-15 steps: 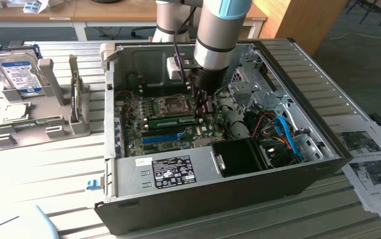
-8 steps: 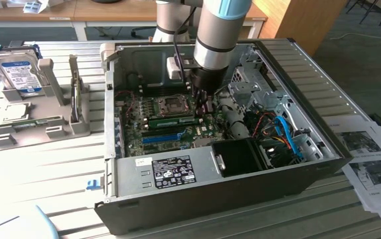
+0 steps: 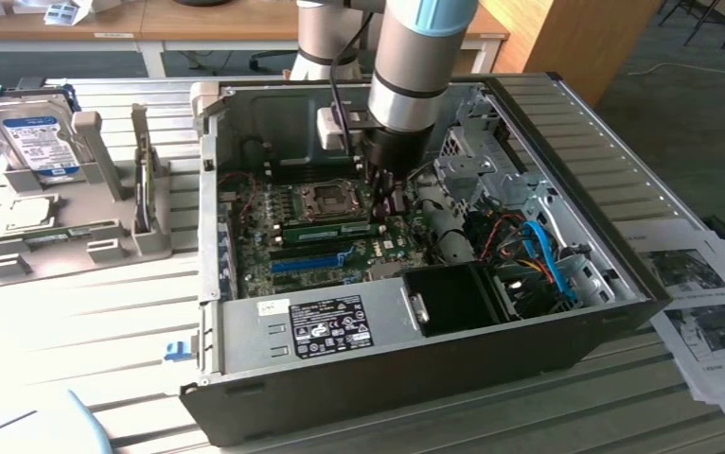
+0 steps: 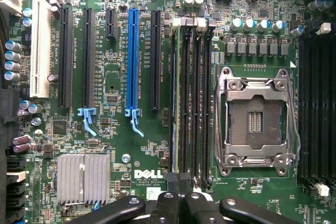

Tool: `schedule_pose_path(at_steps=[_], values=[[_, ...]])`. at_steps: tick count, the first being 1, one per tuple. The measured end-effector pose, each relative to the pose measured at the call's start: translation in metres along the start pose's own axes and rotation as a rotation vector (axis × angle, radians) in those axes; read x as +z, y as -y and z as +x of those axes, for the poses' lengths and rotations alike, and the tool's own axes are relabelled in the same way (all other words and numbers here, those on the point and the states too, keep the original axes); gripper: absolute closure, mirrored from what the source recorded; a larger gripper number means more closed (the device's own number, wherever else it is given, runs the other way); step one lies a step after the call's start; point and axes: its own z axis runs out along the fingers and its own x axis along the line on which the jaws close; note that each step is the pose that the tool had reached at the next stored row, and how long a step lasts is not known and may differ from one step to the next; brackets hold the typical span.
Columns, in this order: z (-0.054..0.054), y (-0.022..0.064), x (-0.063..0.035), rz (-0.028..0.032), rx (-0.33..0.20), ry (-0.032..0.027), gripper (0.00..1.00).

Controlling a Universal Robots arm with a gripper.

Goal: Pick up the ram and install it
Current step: 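Press down the ram until it locks into place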

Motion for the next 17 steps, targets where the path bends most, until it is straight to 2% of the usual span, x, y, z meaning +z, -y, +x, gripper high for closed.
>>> schedule_pose_path(at_steps=[6,17], values=[[-0.0005,0.0,0.0008,0.0001,0.0,0.0023,0.9],[-0.0004,0.0001,0.003,0.0001,0.0,0.0026,0.9]])
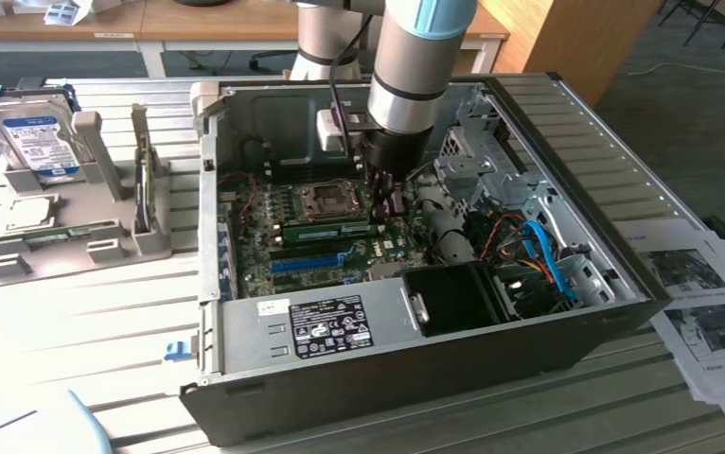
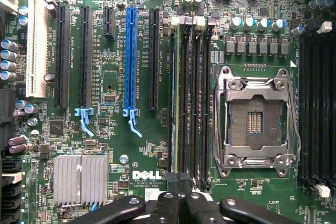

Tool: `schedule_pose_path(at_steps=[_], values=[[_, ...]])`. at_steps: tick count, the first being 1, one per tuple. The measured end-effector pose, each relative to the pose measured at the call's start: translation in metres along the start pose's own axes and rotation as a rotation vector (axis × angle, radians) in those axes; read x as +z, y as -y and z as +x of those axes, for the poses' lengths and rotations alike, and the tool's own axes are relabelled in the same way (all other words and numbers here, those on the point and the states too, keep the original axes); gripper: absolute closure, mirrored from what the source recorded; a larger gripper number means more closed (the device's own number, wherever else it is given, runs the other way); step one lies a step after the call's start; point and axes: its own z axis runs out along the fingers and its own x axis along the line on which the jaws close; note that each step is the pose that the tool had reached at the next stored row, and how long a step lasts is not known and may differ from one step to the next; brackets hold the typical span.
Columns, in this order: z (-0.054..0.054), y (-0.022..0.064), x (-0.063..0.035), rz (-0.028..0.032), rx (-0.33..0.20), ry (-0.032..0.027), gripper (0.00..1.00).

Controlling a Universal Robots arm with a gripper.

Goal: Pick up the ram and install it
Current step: 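Press down the ram until it locks into place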

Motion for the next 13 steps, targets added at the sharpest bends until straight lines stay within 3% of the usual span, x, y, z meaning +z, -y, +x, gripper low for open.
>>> schedule_pose_path(at_steps=[13], values=[[0.0001,0.0,0.0007,-0.0001,0.0,-0.0004,0.9]])
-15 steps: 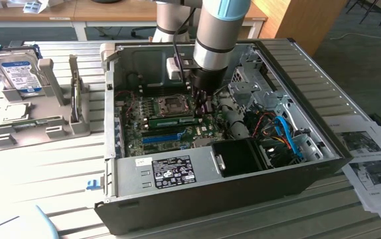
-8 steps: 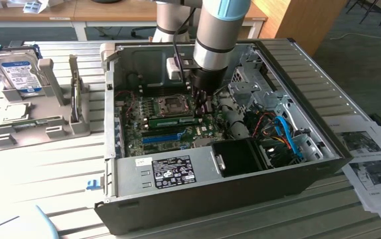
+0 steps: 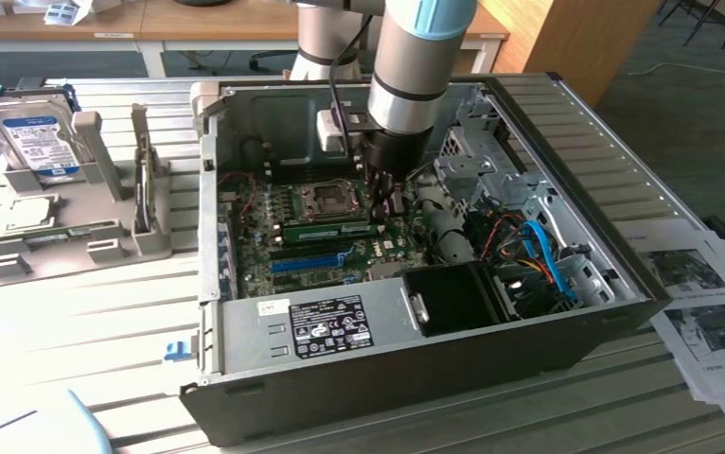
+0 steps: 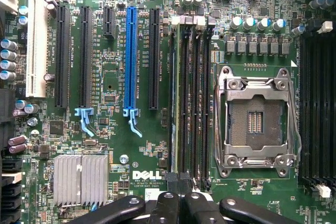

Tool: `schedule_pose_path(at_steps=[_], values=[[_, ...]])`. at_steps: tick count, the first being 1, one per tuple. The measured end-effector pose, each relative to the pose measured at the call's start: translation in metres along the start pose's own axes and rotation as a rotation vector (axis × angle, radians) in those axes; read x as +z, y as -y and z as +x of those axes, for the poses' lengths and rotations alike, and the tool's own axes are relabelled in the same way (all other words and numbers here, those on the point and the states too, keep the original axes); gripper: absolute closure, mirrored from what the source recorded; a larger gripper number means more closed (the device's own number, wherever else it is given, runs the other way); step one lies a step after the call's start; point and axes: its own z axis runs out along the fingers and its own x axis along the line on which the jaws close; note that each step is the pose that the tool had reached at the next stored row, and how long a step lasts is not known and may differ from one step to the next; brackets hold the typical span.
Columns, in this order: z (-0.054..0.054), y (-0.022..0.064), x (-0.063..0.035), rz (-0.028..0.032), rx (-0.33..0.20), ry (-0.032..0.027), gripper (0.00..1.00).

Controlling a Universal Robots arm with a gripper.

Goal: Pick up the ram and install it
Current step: 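Press down the ram until it locks into place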

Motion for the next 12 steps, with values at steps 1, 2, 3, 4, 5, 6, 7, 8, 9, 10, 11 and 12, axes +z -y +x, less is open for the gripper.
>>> schedule_pose_path(at_steps=[1,2,3,4,5,6,7,8,9,10,11,12], values=[[0.0,0.0,0.0,0.0,0.0,0.0,0.9],[0.0,0.0,0.0,0.0,0.0,0.0001,0.9],[0.0,0.0,0.0001,0.0,0.0,0.0,0.9],[0.0,0.0,0.0002,0.0,0.0,0.0001,0.9],[0.0,0.0,0.0003,0.0,0.0,0.0,0.9],[0.0,0.0,0.0002,0.0,0.0,0.0,0.9],[0.0,0.0,0.0003,0.0,0.0,0.0,0.9],[0.0,0.0,0.0003,0.0,0.0,0.0,0.9],[0.0,0.0,0.0003,0.0,0.0,0.0,0.9],[0.0,0.0,0.0003,0.0,0.0,0.0001,0.9],[0.0,0.0,0.0003,0.0,0.0,0.0,0.9],[0.0,0.0,0.0004,0.0,0.0,0.0,0.9]])
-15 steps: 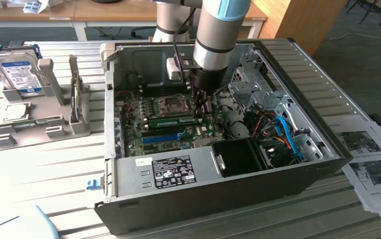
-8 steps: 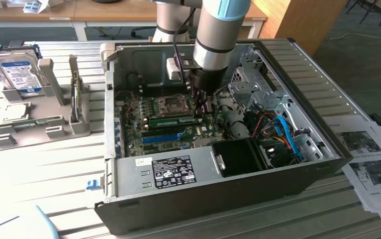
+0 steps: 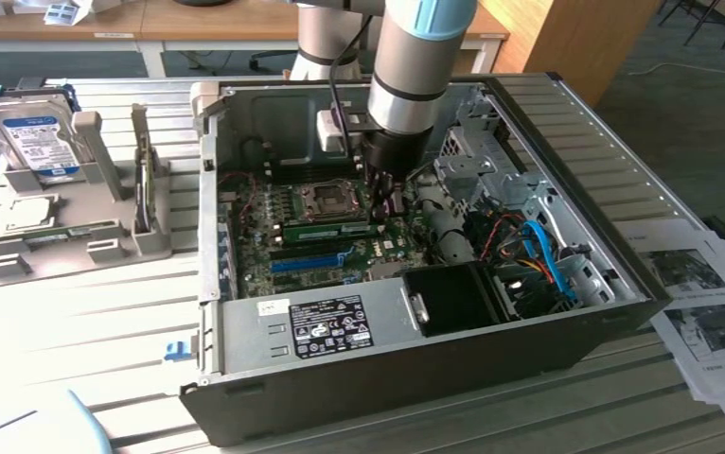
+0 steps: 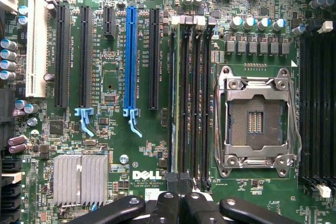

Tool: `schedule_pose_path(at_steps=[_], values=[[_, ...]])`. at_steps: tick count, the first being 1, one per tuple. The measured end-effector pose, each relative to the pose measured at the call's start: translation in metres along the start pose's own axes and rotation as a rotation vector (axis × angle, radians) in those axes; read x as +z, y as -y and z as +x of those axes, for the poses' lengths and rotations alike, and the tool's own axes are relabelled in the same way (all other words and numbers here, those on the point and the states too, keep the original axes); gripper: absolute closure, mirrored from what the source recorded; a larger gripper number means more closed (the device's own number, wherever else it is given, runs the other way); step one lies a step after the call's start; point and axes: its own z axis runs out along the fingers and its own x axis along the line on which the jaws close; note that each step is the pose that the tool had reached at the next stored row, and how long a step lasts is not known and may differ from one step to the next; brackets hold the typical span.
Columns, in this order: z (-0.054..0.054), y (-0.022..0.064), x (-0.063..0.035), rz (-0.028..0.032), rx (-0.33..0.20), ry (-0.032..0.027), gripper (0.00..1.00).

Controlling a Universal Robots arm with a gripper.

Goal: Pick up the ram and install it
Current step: 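Press down the ram until it locks into place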

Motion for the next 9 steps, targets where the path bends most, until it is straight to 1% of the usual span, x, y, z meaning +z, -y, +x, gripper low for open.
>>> schedule_pose_path(at_steps=[9], values=[[0.0,0.0,0.0004,0.0,0.0,0.0,0.9]])
